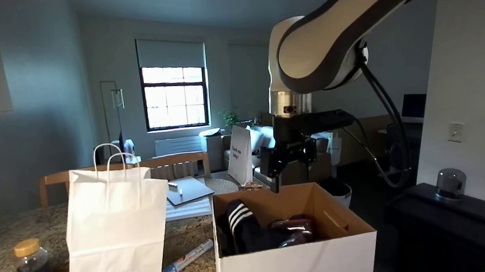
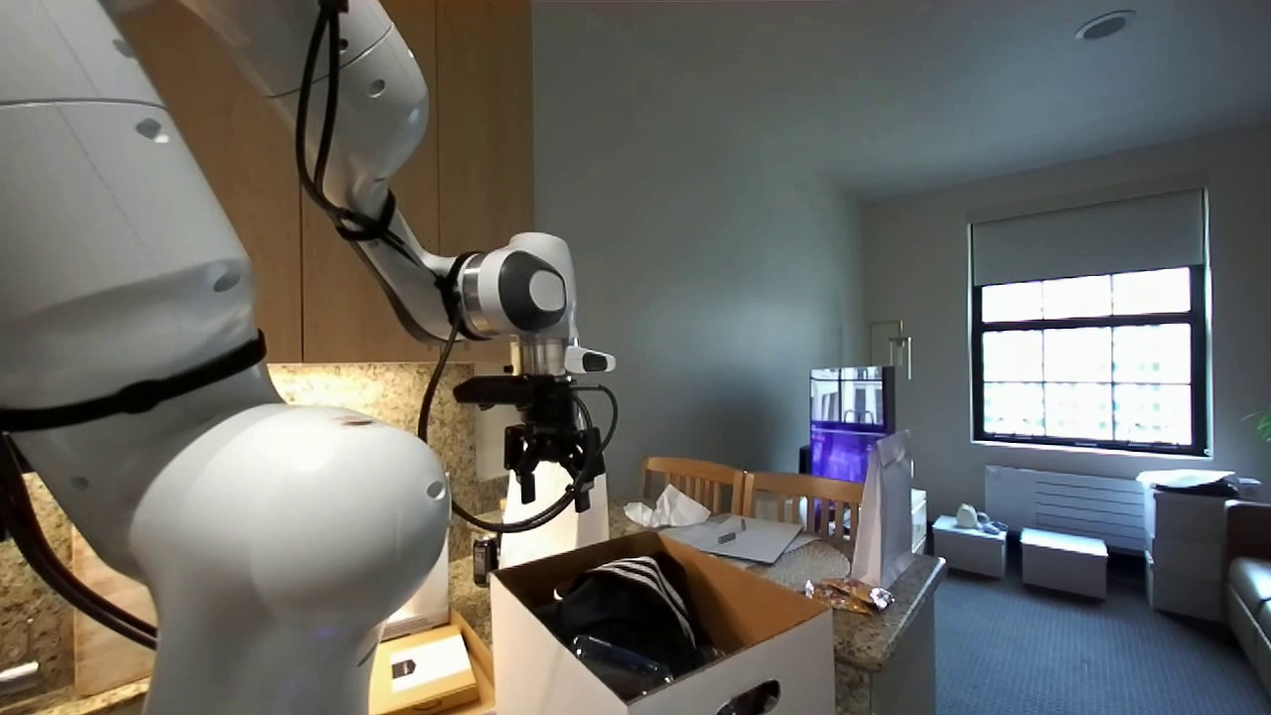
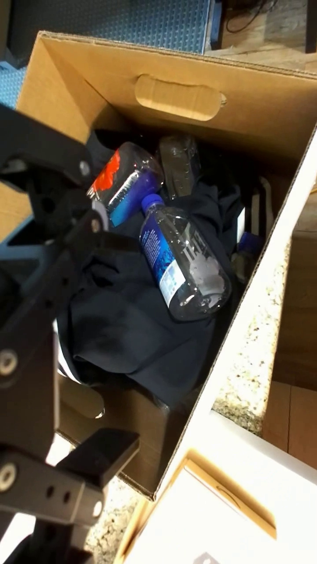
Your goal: Take the jacket out of the box
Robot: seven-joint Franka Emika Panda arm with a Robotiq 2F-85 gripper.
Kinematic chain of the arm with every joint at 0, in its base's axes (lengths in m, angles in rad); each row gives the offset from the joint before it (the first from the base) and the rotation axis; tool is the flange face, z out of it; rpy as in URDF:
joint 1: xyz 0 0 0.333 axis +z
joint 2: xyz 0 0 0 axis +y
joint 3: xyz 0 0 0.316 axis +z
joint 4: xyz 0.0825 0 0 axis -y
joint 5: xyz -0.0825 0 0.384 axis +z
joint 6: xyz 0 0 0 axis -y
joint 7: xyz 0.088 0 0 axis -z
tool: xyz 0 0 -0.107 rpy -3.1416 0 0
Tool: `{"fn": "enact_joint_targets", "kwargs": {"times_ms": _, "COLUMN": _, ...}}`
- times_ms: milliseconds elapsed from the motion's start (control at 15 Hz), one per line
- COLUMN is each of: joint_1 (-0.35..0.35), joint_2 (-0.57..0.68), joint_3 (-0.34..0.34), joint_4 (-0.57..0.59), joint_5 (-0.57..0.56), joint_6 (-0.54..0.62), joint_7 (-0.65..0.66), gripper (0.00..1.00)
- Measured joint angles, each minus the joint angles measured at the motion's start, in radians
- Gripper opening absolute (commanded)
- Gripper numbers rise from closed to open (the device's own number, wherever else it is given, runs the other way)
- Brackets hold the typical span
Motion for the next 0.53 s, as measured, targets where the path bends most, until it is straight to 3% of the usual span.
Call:
{"fn": "enact_joint_targets", "kwargs": {"times_ms": 267, "joint_1": -0.002, "joint_2": 0.033, "joint_3": -0.003, "joint_4": 0.016, "joint_5": -0.039, "joint_6": 0.0, "joint_7": 0.003, "gripper": 1.0}}
{"fn": "enact_joint_targets", "kwargs": {"times_ms": 533, "joint_1": 0.003, "joint_2": 0.19, "joint_3": -0.045, "joint_4": 0.12, "joint_5": -0.031, "joint_6": -0.027, "joint_7": -0.022, "gripper": 1.0}}
